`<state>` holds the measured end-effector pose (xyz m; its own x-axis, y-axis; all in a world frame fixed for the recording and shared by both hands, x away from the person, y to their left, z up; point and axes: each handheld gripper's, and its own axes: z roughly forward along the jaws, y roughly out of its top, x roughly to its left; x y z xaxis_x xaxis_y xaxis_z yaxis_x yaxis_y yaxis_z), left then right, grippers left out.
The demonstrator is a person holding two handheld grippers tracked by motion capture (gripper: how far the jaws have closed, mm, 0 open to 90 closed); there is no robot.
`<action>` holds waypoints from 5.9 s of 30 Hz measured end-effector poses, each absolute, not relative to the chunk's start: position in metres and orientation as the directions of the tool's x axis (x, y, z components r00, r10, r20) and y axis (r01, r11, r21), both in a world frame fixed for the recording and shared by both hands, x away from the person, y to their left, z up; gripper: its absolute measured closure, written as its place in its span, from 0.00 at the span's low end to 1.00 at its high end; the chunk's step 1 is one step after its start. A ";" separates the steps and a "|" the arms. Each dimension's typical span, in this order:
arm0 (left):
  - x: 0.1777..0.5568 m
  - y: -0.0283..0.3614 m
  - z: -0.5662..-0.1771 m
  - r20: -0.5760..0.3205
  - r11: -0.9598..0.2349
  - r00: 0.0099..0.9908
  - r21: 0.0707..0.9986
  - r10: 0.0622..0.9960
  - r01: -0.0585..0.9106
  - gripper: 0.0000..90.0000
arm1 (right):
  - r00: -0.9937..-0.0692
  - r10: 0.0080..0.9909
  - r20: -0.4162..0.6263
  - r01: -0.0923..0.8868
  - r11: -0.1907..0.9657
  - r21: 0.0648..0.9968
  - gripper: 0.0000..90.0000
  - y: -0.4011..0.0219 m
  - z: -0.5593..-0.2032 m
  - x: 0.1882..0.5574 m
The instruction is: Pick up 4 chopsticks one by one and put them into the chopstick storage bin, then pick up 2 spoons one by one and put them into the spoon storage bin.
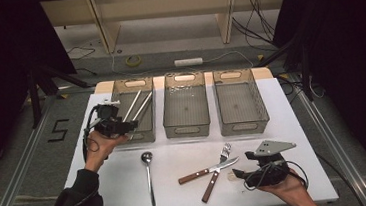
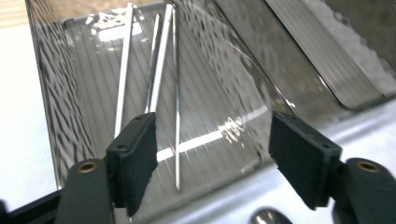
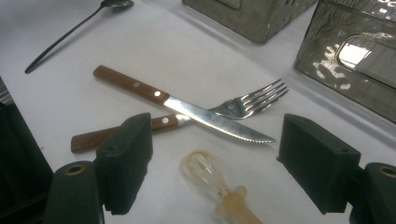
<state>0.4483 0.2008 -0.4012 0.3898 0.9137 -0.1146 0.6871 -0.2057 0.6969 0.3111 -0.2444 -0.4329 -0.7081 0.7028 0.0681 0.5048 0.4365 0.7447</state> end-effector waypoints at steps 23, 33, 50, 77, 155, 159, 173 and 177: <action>0.375 0.171 -0.417 -0.129 -0.299 0.489 0.649 0.863 0.699 0.20 | -0.692 0.721 0.035 0.551 0.495 0.672 0.31 -0.255 -0.443 0.316; 0.352 0.165 -0.427 -0.131 -0.299 0.476 0.628 0.870 0.718 0.20 | -0.688 0.725 0.036 0.554 0.492 0.672 0.31 -0.257 -0.442 0.316; 0.335 0.158 -0.442 -0.139 -0.303 0.468 0.597 0.873 0.742 0.20 | -0.691 0.722 0.036 0.554 0.497 0.668 0.31 -0.254 -0.443 0.315; 0.318 0.155 -0.439 -0.111 -0.348 0.533 0.644 0.839 0.682 0.21 | -0.755 0.654 -0.037 0.563 0.676 0.475 0.60 -0.258 -0.456 0.323; 0.315 0.160 -0.433 -0.123 -0.325 0.544 0.687 0.830 0.650 0.19 | -0.715 0.699 0.006 0.466 0.471 0.749 0.86 -0.210 -0.394 0.381; 0.314 0.160 -0.433 -0.127 -0.314 0.537 0.691 0.834 0.652 0.19 | -0.711 0.703 0.013 0.463 0.454 0.761 0.86 -0.200 -0.390 0.389; 0.311 0.159 -0.432 -0.125 -0.319 0.540 0.689 0.832 0.651 0.19 | -0.674 0.736 0.064 0.489 0.380 0.785 0.86 -0.172 -0.383 0.426; 0.310 0.159 -0.432 -0.123 -0.321 0.541 0.688 0.832 0.650 0.19 | -0.658 0.749 0.079 0.498 0.355 0.791 0.86 -0.161 -0.382 0.440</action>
